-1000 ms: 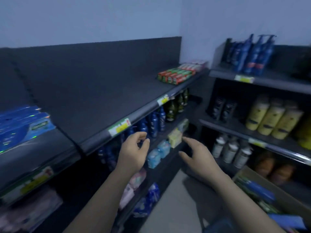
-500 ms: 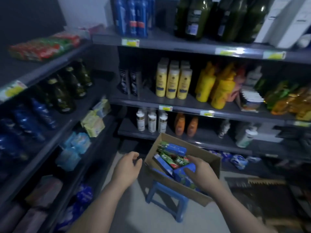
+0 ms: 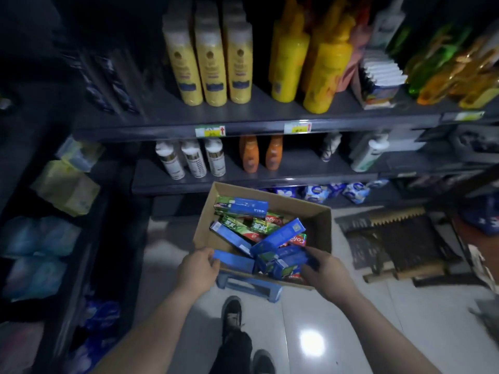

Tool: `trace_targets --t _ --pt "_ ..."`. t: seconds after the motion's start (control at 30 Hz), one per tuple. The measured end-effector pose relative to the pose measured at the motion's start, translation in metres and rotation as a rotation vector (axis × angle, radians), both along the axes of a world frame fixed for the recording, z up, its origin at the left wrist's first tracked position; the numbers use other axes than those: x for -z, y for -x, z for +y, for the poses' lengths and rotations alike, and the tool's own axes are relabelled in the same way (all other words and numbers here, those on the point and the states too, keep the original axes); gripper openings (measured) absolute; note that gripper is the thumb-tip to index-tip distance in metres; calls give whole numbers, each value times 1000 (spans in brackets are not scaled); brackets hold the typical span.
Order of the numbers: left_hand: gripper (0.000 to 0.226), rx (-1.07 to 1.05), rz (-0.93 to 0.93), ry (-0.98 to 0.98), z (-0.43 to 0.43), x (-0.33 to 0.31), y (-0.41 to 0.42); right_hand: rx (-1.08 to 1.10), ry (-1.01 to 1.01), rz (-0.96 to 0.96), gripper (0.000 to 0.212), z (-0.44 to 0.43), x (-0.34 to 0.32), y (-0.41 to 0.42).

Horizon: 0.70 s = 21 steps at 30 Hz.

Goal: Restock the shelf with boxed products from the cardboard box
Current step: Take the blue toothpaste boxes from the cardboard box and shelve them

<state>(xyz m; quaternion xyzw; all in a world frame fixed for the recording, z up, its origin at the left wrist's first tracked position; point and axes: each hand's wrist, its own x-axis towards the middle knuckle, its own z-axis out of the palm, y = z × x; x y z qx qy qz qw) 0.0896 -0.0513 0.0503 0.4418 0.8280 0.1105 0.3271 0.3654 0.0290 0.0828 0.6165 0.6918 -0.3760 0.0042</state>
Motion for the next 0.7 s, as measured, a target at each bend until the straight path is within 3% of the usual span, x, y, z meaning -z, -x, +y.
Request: trace_targets --t 0.23,0.57,0.7 --pt "9 133 -43 113 70 52 15 156 84 -29 35 42 50 8" --pt "23 95 -150 297 102 122 18 190 163 -57 40 74 127 -1" --pt "41 78 -216 374 109 133 -3 208 254 -61 44 77 160 -5"
